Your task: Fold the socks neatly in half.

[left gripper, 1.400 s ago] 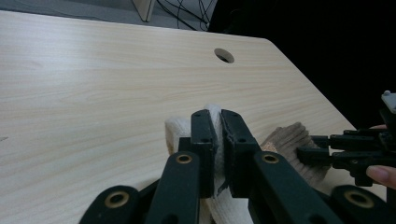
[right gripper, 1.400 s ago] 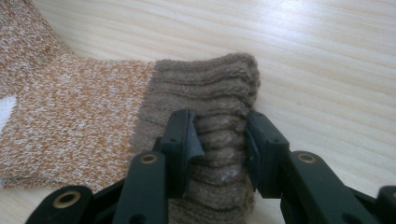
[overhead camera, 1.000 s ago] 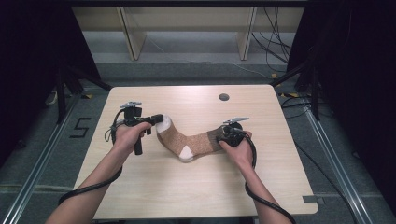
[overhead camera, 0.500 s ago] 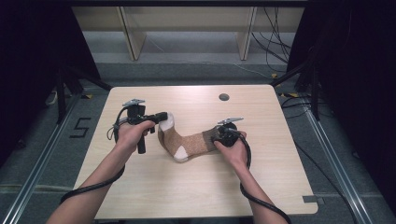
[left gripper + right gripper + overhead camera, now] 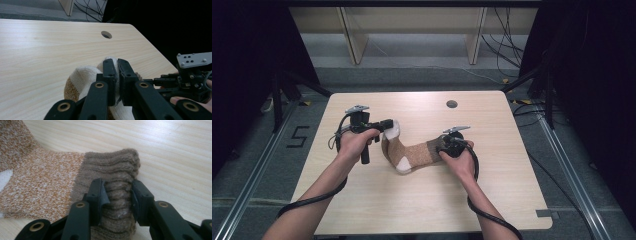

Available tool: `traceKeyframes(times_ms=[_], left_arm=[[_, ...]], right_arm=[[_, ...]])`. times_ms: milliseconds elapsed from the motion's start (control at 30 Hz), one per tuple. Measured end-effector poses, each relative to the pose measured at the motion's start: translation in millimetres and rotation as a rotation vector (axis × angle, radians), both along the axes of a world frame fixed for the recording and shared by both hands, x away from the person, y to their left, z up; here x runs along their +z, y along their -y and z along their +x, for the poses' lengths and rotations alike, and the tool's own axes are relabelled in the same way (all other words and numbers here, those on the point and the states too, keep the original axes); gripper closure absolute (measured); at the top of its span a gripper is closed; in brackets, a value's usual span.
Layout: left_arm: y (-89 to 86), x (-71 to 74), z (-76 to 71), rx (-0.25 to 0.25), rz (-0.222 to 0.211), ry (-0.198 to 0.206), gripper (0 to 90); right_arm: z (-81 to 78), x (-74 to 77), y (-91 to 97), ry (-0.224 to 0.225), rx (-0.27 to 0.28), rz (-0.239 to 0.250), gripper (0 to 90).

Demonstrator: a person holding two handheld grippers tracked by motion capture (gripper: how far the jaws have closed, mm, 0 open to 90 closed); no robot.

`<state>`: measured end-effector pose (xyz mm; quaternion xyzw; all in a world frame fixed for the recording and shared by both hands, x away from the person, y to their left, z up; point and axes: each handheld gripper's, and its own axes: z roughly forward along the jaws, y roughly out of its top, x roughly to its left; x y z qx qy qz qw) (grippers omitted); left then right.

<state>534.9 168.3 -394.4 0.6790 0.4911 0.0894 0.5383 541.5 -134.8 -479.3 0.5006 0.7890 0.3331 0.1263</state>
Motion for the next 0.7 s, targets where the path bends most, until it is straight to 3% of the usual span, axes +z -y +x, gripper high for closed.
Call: traceKeyframes(times_ms=[267,300,500,567,600,667,700], left_arm=[[3.2,1.4,-0.2,0.000,0.014,0.001,85.1],[3.8,0.9,0.1,-0.003,0.009,0.009,85.1],[8.6,1.8,-0.3,-0.006,0.011,0.004,85.1],[10.3,1.4,0.3,-0.019,0.009,0.011,85.1],[11.8,1.4,0.2,-0.017,0.009,0.009,85.1],[13.9,1.4,0.0,-0.015,0.013,0.006,85.0],[14.4,0.6,0.5,-0.022,0.012,0.014,85.0]], right_arm=[[-0.5,0.4,-4.5,-0.008,0.015,-0.005,64.9],[-0.3,-1.6,-5.9,0.010,0.007,0.016,64.9],[-0.8,-0.1,-7.7,-0.004,0.019,-0.001,64.9],[-1.2,-0.7,-9.2,0.002,0.017,0.004,64.9],[0.2,-2.6,-9.5,0.031,0.021,0.008,65.0],[-1.3,-0.7,-11.0,0.000,0.023,0.002,64.9],[-1.0,-1.1,-11.5,0.010,0.021,0.003,65.0]])
